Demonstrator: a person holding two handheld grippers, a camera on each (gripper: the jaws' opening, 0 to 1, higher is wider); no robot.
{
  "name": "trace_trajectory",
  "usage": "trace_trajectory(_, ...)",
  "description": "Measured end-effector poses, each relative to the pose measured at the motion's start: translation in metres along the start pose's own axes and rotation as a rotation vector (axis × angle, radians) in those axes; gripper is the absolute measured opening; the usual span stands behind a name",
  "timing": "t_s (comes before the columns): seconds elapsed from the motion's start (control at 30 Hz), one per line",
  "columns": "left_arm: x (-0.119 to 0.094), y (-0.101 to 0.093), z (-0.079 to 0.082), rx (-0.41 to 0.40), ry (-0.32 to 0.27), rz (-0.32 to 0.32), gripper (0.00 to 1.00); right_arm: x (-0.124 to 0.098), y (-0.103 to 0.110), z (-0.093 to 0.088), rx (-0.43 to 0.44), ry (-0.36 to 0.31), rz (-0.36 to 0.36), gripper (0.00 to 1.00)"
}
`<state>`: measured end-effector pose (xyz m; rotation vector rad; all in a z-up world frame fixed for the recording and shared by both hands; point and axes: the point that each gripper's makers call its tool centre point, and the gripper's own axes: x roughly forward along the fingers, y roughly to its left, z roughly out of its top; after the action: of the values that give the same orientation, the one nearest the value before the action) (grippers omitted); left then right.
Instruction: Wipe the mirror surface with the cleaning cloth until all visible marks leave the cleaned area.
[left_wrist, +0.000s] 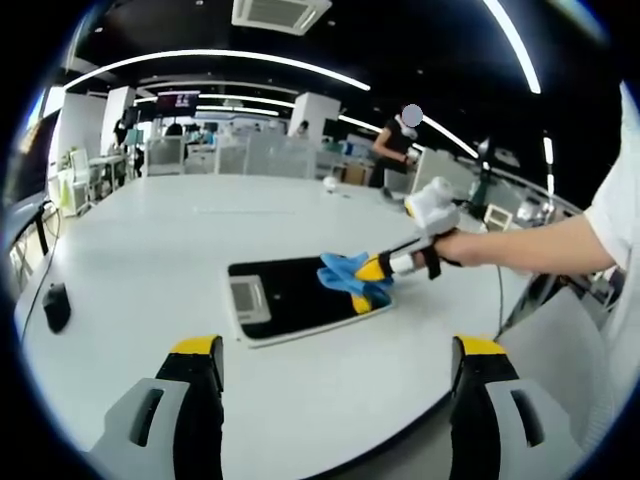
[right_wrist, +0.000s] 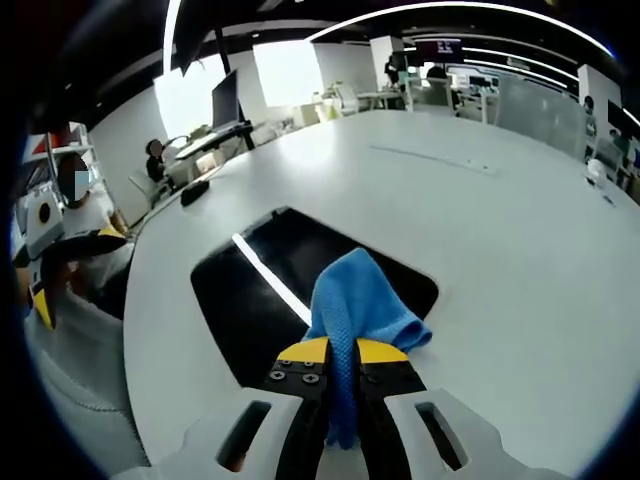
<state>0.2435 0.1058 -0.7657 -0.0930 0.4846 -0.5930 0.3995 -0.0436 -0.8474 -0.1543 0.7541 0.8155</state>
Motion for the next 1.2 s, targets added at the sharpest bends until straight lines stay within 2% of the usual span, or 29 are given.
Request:
trace_trajectory(0.2,0.000,0.000,0.000,0.006,0.004,-0.001,0.96,0.005,-0.009,0.002,0.003,-0.001,0.000,0.03)
trace_trajectory(0.53,0.000,0.001,0.000,0.001,0.003,0.002,0.96,0.008,-0.014,0.008,0.021,-0.007,-0.016,0.03)
trace_trajectory(0.8,0.001,0.001,-0.001,0.000,0.008,-0.001,0.96,0.006,-0.010,0.011,0.032,-0.015,-0.021,0.03)
trace_trajectory(1.2,0.001,0.001,-0.001,-0.001,0.011,0.001,0.96,0.011,-0.020,0.016,0.045,-0.031,-0.030,0.03)
